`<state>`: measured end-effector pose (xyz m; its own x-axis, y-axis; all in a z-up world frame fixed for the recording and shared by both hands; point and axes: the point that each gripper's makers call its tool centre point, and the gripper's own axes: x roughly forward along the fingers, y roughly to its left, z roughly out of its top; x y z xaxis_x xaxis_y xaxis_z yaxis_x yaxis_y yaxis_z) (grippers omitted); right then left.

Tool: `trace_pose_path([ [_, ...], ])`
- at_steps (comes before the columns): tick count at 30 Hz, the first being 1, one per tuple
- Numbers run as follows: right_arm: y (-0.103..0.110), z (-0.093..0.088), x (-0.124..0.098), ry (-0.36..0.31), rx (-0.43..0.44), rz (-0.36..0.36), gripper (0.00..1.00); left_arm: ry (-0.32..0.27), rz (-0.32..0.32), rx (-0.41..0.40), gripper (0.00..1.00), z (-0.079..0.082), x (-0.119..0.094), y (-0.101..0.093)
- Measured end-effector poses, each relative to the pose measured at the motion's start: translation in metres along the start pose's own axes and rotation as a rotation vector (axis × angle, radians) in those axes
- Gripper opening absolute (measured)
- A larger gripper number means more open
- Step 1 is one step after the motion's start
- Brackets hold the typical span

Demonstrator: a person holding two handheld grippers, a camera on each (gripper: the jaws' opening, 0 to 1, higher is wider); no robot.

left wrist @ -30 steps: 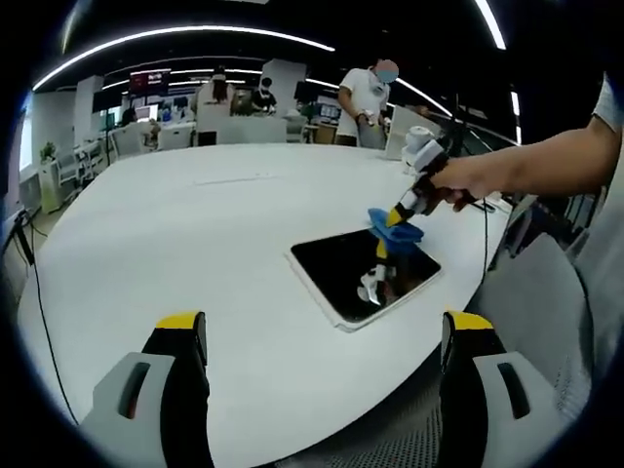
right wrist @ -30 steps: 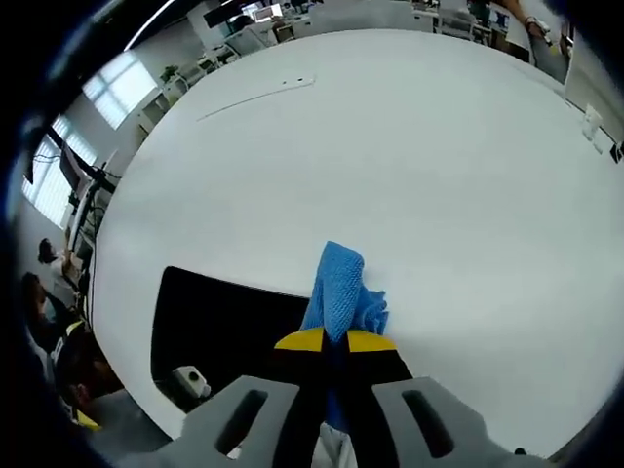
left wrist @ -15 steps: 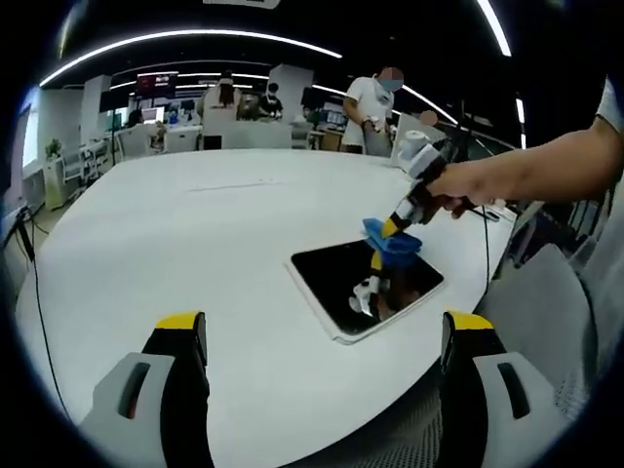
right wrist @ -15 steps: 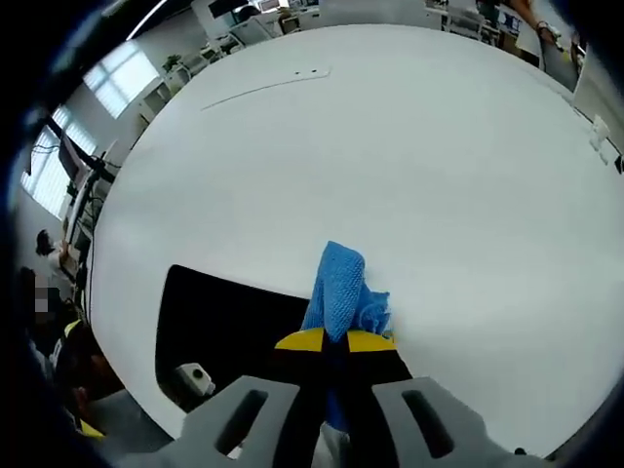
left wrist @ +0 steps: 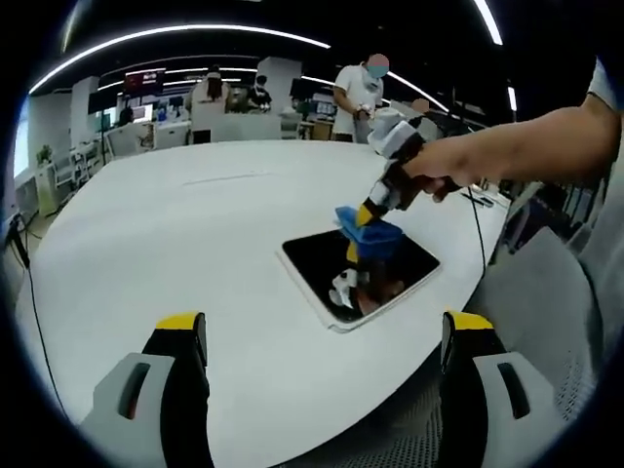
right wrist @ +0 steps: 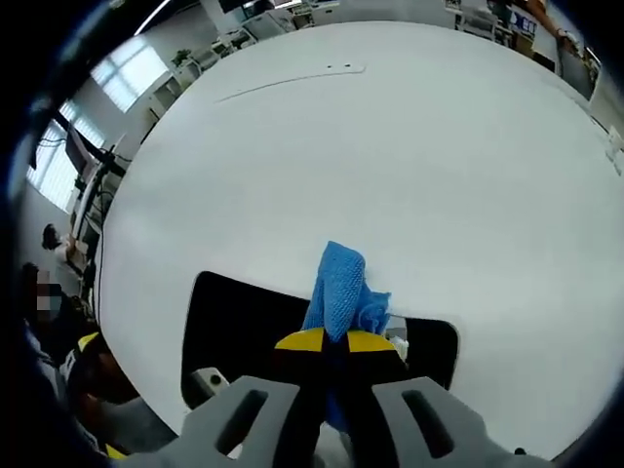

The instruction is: Wipe the mirror surface with the cleaning cloth until all visible marks leave the cleaned area.

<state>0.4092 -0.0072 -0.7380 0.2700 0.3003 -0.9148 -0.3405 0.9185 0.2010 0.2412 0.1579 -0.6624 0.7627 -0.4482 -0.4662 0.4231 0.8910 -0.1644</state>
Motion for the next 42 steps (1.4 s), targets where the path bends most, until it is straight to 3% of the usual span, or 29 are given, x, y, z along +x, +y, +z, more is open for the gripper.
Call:
trace_pose_path([
  [7,0.023,0.004,0.007,0.004,-0.016,0.028,0.0,0.004,0.002,0.025,0.99,-0.001,0.001,0.0],
  [21,0.067,0.01,0.014,0.0,-0.045,0.087,0.0,0.015,-0.016,-0.006,0.99,-0.005,0.002,-0.003],
  [33,0.094,0.02,0.027,-0.004,-0.071,0.12,0.0,0.008,0.001,0.007,0.99,-0.004,0.001,0.001],
  [42,0.109,0.019,0.024,-0.006,-0.075,0.145,0.0,0.006,0.001,0.001,0.99,-0.004,0.001,0.001],
])
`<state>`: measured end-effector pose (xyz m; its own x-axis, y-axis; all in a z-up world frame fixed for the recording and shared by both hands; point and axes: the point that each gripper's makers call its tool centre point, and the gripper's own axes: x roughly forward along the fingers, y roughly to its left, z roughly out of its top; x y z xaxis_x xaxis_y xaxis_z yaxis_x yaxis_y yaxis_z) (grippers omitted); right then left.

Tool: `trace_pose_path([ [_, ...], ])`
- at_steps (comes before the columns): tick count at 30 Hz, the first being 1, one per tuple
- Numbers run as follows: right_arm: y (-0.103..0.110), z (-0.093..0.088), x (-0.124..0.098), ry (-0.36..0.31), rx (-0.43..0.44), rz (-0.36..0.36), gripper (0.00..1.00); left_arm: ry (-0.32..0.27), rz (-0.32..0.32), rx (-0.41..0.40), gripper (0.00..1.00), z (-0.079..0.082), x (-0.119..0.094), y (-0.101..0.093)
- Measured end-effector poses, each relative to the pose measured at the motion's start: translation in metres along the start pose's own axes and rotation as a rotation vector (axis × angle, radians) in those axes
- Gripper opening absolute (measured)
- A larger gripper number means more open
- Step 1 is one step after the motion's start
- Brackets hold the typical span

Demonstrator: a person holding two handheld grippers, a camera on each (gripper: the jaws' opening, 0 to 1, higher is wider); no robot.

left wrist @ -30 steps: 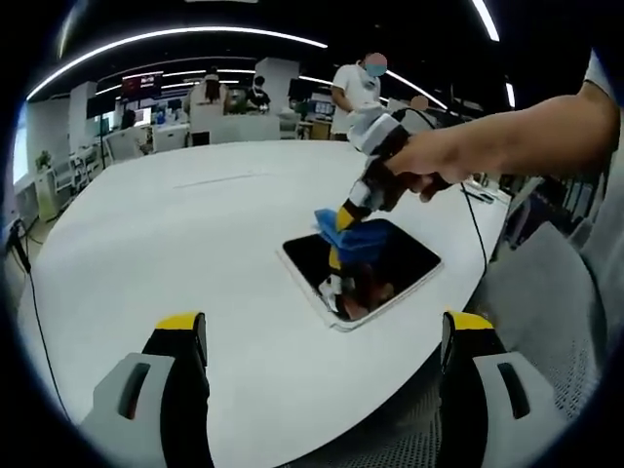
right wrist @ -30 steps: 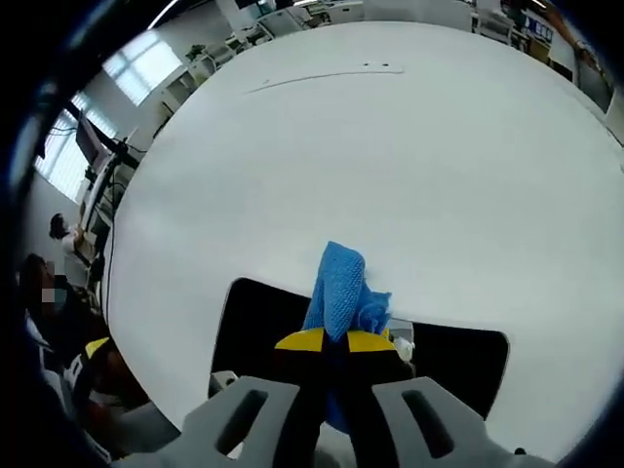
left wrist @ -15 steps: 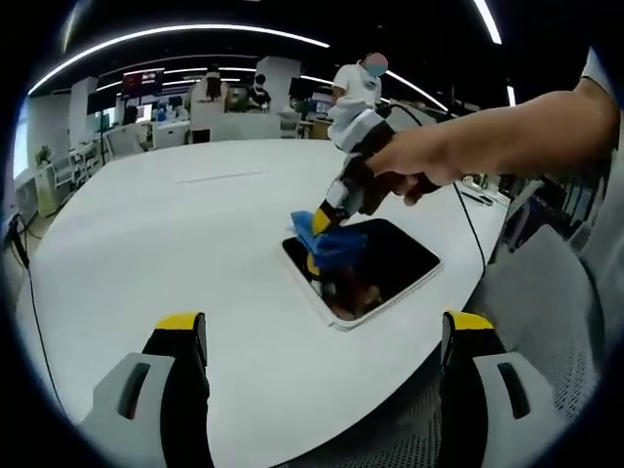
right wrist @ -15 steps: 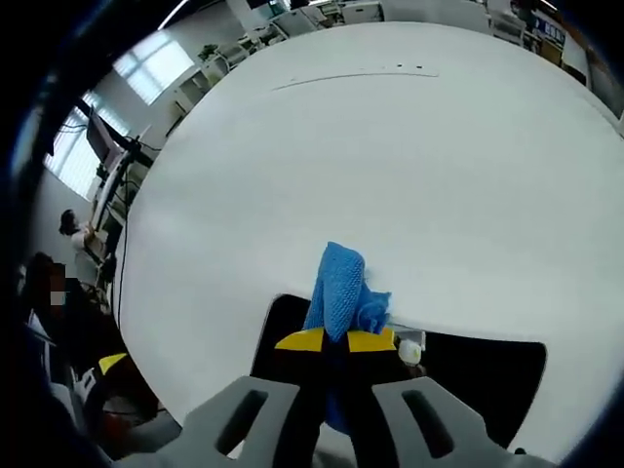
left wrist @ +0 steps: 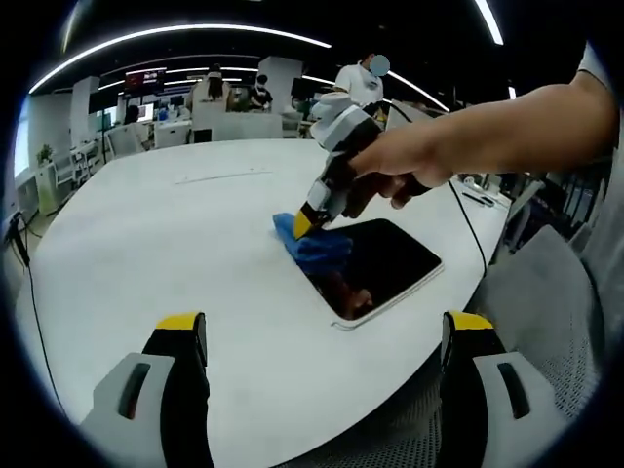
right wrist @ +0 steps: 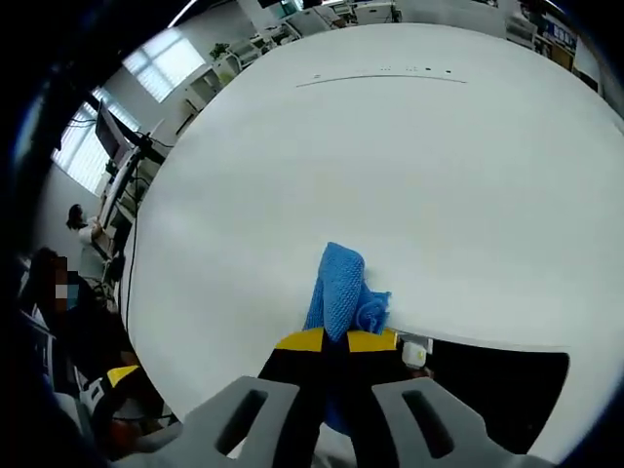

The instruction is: Wipe the mirror surface with the cleaning cloth until all visible marks leave the cleaned area.

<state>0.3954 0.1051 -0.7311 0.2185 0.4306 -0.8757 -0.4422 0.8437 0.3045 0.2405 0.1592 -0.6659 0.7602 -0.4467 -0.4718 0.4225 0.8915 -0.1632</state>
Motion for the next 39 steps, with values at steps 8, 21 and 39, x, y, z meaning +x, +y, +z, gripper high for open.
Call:
trace_pose_path([
  [8,-0.003,0.004,0.007,-0.001,-0.011,-0.001,0.0,0.004,0.0,0.003,0.99,-0.001,0.0,0.0],
  [21,0.004,-0.01,0.002,0.013,-0.019,0.001,0.0,0.012,0.003,0.011,0.99,-0.002,0.0,0.001],
  [39,0.011,-0.026,0.001,0.029,-0.031,0.014,0.0,0.011,0.01,0.019,0.99,-0.002,0.0,0.001],
])
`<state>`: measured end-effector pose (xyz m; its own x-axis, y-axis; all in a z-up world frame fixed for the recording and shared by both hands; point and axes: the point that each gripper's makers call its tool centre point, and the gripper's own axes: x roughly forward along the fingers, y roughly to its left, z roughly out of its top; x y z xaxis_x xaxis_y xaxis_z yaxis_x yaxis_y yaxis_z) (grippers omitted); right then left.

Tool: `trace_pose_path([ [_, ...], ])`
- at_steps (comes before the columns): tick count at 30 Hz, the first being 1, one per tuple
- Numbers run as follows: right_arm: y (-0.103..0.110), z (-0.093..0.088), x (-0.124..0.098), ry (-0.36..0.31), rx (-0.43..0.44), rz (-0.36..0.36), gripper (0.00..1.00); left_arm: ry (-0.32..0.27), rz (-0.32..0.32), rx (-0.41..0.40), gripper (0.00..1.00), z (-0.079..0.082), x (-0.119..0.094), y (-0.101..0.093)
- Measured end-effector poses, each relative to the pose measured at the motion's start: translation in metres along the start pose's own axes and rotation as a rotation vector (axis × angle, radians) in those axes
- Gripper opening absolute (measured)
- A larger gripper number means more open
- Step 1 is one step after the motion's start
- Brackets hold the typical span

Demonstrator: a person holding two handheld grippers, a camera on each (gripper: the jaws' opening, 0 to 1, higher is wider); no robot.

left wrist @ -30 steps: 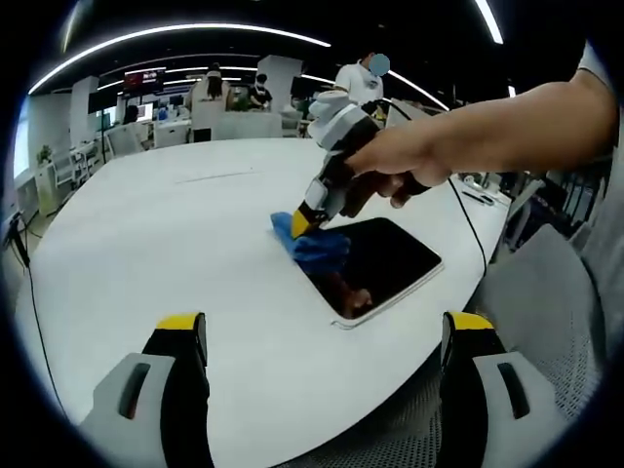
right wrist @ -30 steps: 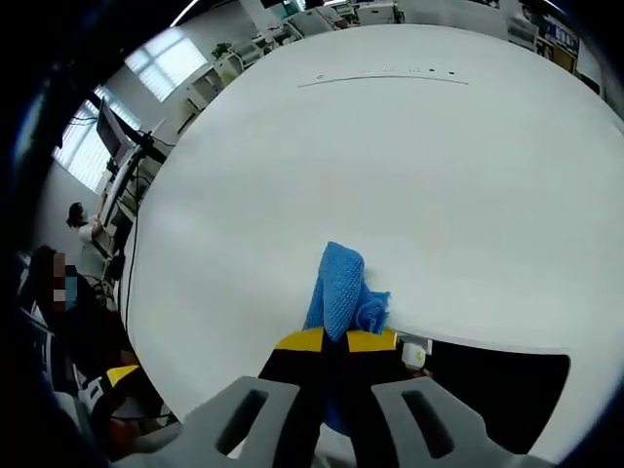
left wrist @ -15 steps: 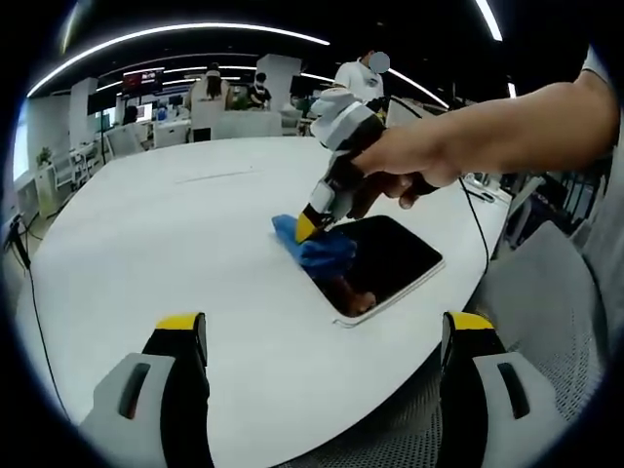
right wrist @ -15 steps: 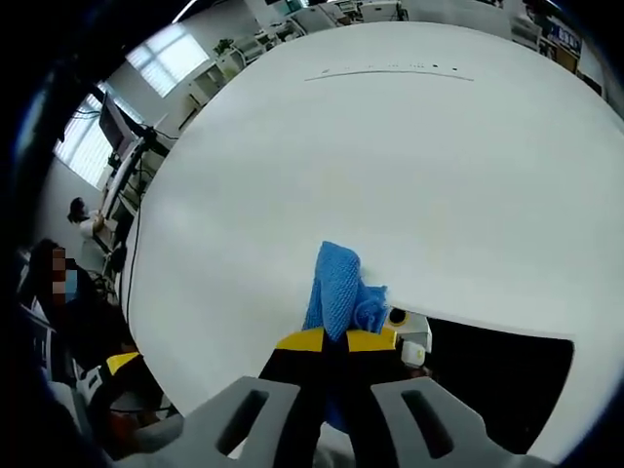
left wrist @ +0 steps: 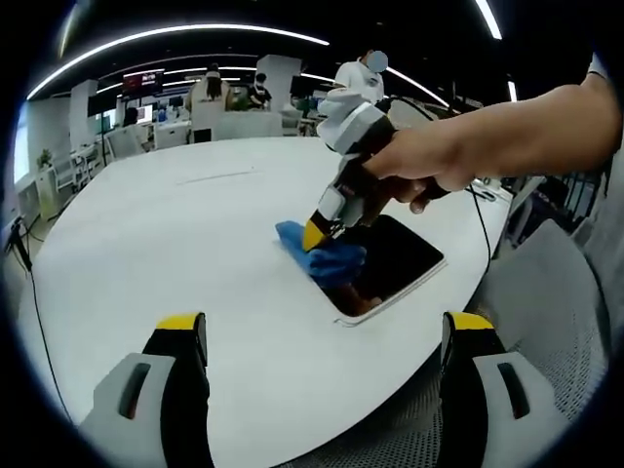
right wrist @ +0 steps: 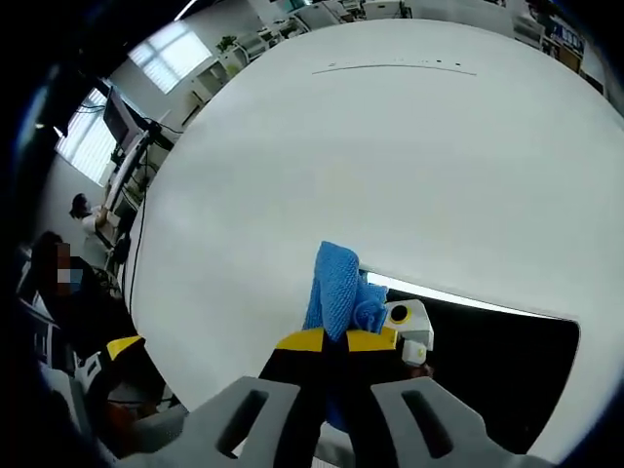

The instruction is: Wipe the mirror surface with the cleaning cloth until all visible marks leave the cleaned area.

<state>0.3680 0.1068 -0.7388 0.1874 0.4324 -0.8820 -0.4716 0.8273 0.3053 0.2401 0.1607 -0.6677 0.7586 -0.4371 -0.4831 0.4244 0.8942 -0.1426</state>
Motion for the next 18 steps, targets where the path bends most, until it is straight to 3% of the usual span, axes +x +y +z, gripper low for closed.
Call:
trace_pose_path([
  [18,0.01,-0.017,-0.006,0.021,-0.004,0.013,0.0,0.008,0.01,0.005,0.99,-0.002,0.0,0.001],
])
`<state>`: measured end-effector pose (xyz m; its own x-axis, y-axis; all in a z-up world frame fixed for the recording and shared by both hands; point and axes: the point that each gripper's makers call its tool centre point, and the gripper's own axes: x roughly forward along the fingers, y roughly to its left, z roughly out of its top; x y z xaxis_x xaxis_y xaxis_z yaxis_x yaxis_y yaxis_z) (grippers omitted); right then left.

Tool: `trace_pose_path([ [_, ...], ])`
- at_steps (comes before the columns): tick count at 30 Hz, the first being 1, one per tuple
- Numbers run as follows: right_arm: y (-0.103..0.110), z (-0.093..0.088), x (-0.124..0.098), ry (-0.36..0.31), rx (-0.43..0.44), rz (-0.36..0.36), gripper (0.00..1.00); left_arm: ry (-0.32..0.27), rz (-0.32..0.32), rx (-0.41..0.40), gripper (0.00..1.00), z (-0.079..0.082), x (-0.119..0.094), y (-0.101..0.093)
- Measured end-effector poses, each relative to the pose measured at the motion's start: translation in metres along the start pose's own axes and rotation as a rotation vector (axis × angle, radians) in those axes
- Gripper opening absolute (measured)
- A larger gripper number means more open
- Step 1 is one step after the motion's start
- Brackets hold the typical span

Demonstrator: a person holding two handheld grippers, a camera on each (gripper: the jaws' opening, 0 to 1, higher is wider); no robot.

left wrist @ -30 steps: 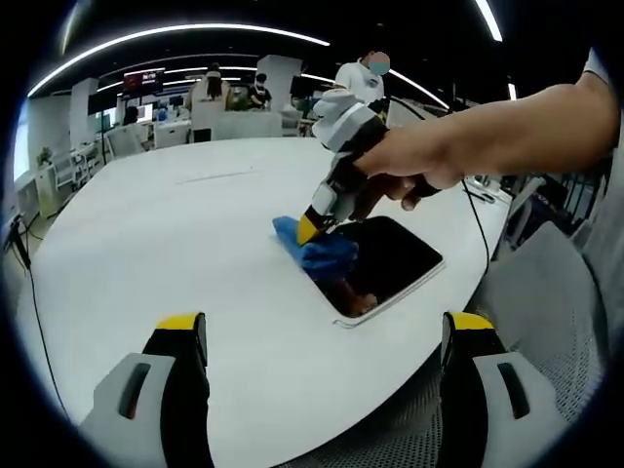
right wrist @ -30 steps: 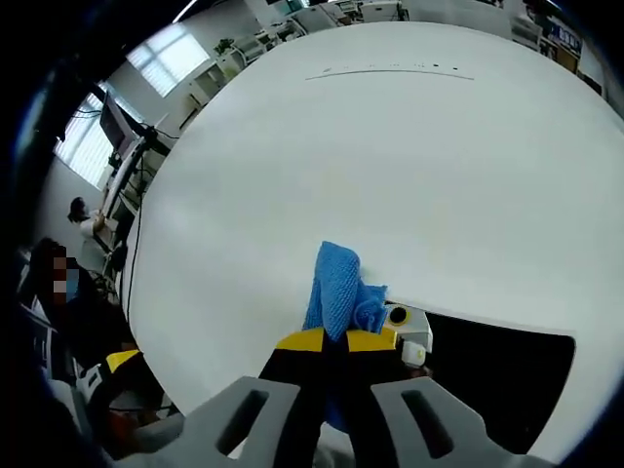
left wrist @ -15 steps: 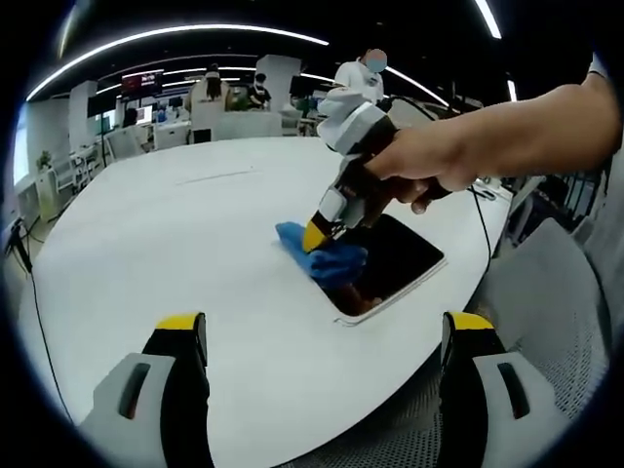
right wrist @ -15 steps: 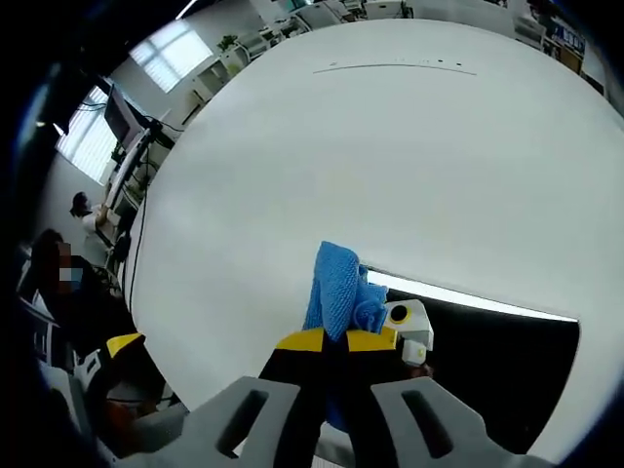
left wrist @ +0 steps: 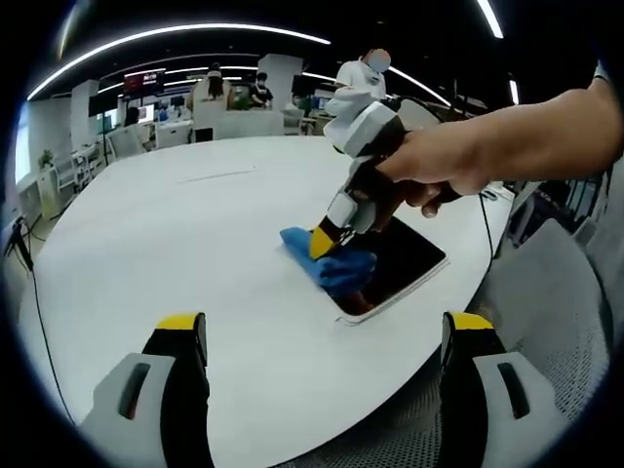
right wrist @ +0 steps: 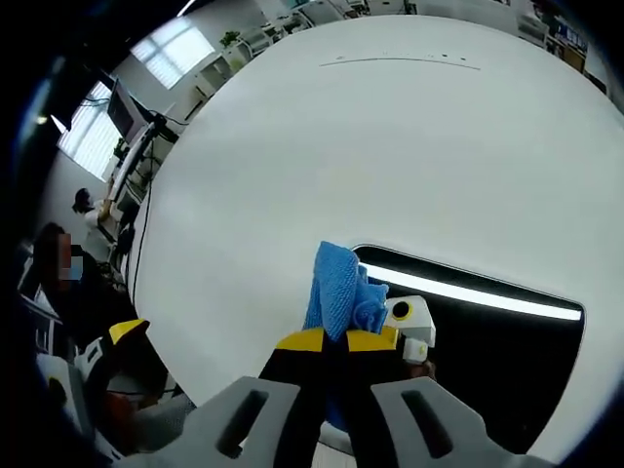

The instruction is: Wipe the mirror surface with the cleaning cloth until all visible marks leave the cleaned area.

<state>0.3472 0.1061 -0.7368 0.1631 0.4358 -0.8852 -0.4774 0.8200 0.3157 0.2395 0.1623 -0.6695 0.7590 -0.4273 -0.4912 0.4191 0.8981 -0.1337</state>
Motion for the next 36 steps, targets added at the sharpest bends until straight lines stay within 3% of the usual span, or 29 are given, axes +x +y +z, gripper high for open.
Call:
trace_pose_path([
  [11,0.001,-0.002,-0.001,0.001,0.031,0.001,0.0,-0.004,0.008,-0.01,0.99,0.001,0.0,0.002],
  [20,0.002,-0.004,-0.004,-0.006,-0.019,0.001,0.0,-0.002,0.014,-0.007,0.99,0.0,-0.001,0.003],
  [36,-0.026,-0.012,-0.015,0.0,-0.004,-0.009,0.0,0.004,0.012,-0.002,0.99,-0.001,-0.001,0.003],
])
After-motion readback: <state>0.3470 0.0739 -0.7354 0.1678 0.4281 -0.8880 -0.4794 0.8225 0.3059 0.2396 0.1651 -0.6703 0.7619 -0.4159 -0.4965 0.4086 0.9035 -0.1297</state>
